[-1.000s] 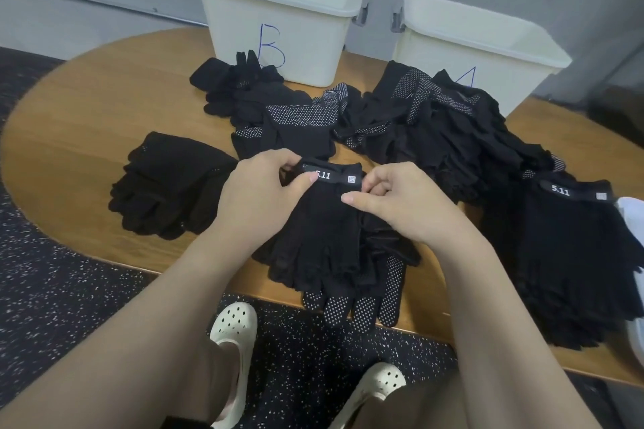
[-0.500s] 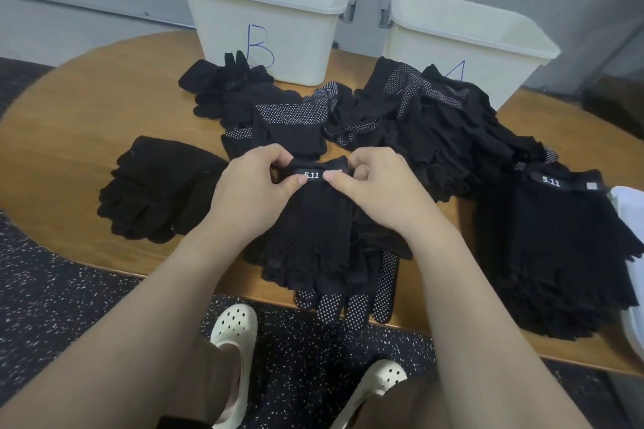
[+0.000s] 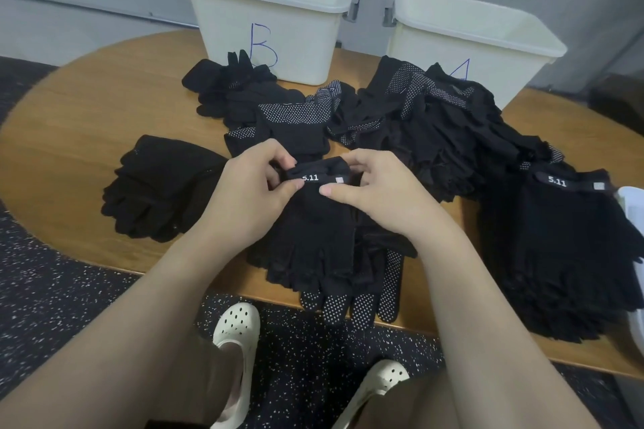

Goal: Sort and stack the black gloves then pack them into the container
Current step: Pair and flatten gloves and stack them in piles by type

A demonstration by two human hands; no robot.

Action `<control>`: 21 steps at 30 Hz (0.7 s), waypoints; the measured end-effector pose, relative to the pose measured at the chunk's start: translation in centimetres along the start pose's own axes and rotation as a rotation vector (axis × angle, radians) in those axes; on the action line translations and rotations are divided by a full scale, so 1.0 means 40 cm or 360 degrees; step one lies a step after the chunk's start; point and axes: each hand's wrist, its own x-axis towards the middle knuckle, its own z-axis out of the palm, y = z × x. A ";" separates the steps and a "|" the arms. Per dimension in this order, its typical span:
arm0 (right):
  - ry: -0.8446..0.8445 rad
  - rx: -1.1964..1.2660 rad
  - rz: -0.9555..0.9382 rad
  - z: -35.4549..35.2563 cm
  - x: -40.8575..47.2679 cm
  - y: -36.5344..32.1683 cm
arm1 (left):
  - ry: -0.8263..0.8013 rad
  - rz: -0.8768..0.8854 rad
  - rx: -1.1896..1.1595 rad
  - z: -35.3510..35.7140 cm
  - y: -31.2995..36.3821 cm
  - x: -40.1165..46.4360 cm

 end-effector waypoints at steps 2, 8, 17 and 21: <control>-0.0027 0.0021 0.0018 0.000 0.001 0.003 | 0.0011 0.0054 -0.0017 -0.002 0.000 -0.004; -0.0023 0.0079 -0.0014 0.006 0.001 0.010 | 0.0017 0.0165 -0.0140 -0.012 0.004 -0.015; -0.0007 0.0085 -0.0046 0.006 0.000 0.013 | -0.0044 0.0099 -0.0277 -0.022 0.012 -0.017; 0.0038 0.0088 -0.0099 0.006 -0.001 0.018 | -0.0075 -0.0059 -0.0363 -0.022 0.008 -0.015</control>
